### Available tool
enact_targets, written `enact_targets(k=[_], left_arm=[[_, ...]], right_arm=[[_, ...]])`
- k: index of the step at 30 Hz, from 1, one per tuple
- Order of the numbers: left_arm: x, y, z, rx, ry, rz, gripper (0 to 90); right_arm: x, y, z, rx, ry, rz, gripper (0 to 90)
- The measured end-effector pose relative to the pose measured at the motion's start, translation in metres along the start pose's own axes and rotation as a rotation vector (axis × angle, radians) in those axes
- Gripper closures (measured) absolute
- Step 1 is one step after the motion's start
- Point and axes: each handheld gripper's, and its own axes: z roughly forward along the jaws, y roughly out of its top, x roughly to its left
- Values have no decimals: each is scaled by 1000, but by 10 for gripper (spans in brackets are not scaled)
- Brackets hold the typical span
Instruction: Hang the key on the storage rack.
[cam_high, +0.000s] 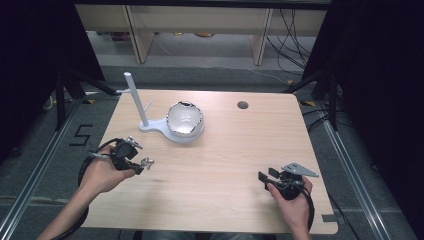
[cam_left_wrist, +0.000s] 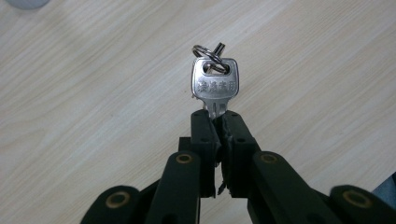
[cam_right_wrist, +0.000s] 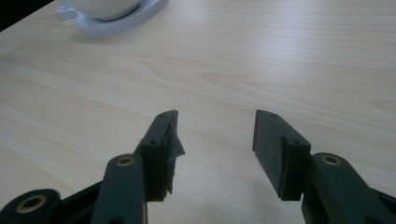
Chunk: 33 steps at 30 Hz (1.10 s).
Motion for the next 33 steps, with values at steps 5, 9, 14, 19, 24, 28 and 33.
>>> enact_targets(k=[5, 9, 14, 19, 24, 28, 33], left_arm=[[6, 0, -4, -16, 10, -12, 844], [16, 1, -8, -46, 24, -36, 844], [23, 1, -12, -65, 31, -54, 844], [31, 2, -18, -88, 62, -73, 843], [40, 4, -22, -117, 78, -101, 843], [45, 6, -23, -120, 87, -115, 843], [51, 7, -25, -129, 99, -132, 843]], right_arm=[[2, -1, 0, -16, 3, 33, 508], [-3, 1, -1, -32, -3, -2, 510], [-4, 1, -2, -30, -12, -4, 510], [-2, 1, -1, -31, -7, -13, 510], [-1, 2, -4, -23, -41, -39, 509], [1, 2, -2, -35, -24, -20, 509], [0, 2, -4, -39, -21, -21, 510]])
